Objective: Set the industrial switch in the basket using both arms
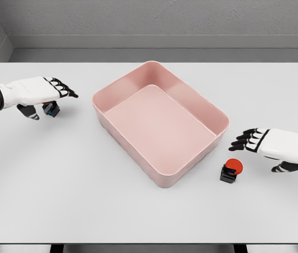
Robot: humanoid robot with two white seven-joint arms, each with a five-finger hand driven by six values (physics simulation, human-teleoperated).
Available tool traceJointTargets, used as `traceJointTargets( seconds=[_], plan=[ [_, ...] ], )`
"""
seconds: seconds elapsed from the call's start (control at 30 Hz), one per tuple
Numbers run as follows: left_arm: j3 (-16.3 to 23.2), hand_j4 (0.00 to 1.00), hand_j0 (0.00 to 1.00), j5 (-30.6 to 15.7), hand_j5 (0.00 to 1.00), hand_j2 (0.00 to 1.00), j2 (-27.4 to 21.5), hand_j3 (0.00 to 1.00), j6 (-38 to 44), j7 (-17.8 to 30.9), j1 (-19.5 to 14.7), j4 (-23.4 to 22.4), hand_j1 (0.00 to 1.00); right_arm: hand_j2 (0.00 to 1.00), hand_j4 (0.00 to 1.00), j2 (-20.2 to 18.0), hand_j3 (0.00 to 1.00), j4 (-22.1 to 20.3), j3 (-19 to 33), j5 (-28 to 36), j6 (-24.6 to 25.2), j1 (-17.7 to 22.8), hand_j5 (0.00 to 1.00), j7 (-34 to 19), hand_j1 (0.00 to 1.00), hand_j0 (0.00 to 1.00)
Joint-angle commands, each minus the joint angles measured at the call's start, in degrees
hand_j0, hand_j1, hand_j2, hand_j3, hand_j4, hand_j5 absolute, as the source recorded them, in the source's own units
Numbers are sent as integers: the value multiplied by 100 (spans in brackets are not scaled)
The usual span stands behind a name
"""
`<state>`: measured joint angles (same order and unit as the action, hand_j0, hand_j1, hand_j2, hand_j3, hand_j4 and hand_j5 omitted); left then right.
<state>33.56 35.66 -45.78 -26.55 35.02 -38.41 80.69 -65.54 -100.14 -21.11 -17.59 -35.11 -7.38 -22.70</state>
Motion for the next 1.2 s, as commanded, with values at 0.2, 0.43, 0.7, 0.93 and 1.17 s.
traceJointTargets(
  seconds=[0.2,0.43,0.7,0.93,1.17],
  plan=[
    [28,100,100,363,100,100,148,100,308,-2,-9,-317,100,97,97,199,97,-49,-8,36,11,35,97,3,97,97],
    [63,100,100,468,100,100,438,100,484,-2,-70,-712,100,97,97,349,97,-49,-16,36,11,9,97,3,97,97],
    [107,94,94,662,94,94,535,94,633,-2,-167,-1064,94,95,95,384,95,-49,-113,36,11,26,95,3,95,95],
    [143,86,86,671,86,86,596,86,642,-2,-167,-1125,86,89,89,428,89,-58,-175,36,11,18,89,3,89,89],
    [134,86,86,811,86,86,693,86,642,-4,-272,-1240,86,89,89,507,89,-58,-271,36,11,-18,89,3,89,89]
  ],
)
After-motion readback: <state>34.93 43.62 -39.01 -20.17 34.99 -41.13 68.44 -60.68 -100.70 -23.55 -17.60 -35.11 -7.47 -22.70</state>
